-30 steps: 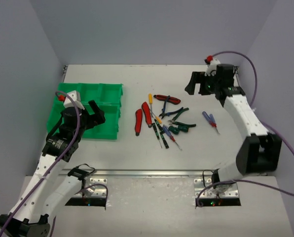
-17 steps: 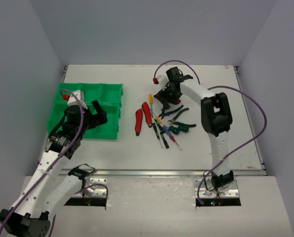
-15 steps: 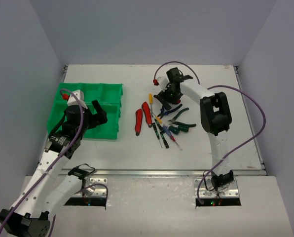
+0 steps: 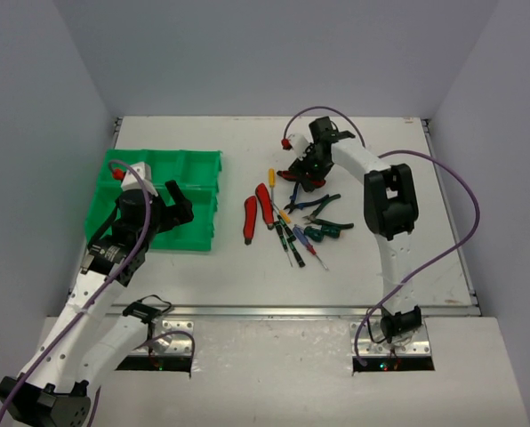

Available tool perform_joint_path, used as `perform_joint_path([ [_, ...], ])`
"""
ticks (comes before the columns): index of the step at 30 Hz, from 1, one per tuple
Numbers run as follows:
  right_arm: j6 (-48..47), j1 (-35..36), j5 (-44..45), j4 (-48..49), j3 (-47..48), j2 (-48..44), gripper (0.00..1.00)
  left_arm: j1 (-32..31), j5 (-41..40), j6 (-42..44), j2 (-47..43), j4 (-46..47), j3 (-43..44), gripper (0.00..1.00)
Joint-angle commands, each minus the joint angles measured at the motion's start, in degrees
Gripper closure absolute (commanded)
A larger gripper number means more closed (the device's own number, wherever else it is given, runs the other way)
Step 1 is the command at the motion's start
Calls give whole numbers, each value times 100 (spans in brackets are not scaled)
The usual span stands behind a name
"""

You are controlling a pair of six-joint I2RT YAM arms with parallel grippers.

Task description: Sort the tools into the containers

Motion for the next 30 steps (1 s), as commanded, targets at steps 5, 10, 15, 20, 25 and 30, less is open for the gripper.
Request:
perform_joint_path([
  [5,-154,-129,-219,134,74,212,55,-44,22,79,-18,227,3,0],
  [10,27,-144,585,725,-153,-67,88,-44,11,79,-44,221,11,0],
  [15,755,-229,2162,1858,-429,-683,99,-44,19,79,-146,210,35,0],
  [20,1144,-244,3235,2849,-898,-1534,100,-44,14,96,-291,224,102,0],
  [25,1770,-107,2306,2398,-1110,-2269,100,-44,678,-16,-340,505,367,0],
  [30,2945,383,502,2086,-1930,-3672,100,-44,2686,-819,-23,2250,346,0],
])
